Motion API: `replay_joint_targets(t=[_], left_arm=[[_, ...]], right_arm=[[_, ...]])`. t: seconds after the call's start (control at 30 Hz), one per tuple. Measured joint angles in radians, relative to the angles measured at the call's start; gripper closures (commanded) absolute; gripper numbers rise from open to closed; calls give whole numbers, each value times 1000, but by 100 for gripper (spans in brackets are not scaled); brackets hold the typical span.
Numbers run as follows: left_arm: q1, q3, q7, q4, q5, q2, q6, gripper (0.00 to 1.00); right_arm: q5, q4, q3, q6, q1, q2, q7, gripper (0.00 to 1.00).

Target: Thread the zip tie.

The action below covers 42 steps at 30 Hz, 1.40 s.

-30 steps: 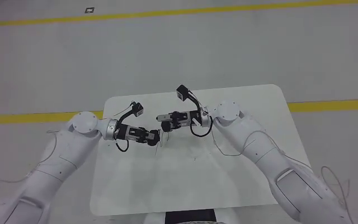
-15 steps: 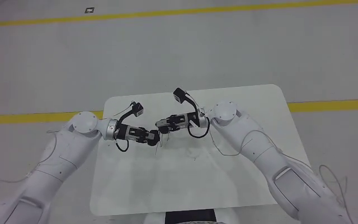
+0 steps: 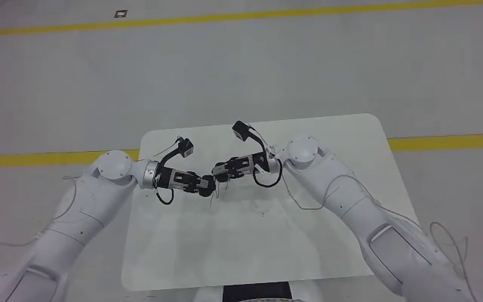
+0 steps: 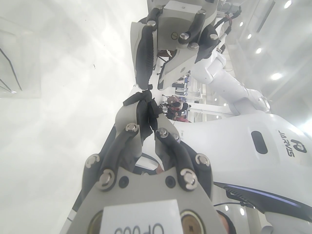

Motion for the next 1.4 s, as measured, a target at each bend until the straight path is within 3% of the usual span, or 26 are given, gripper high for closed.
replay_joint_targets(t=[0.43,0.57,0.93,0.97,1.0,1.1,1.4], left_arm=[[0,0,0,0,0,0,0,100],[0,0,0,0,0,0,0,100],[0,0,0,0,0,0,0,100],[0,0,0,0,0,0,0,99],[0,0,0,0,0,0,0,89],[0,0,0,0,0,0,0,84],[0,0,0,0,0,0,0,82]], right_arm=[[-31,-25,6,9,-11,2,2,91],[-36,-29,8,12,-13,2,2,100],[-47,-40,16,14,-19,4,4,100],[-48,-41,17,14,-20,4,3,100],[-49,-42,17,14,-20,4,3,100],[-52,-43,21,16,-22,5,-4,100],[-47,-45,37,15,-31,8,-16,100]])
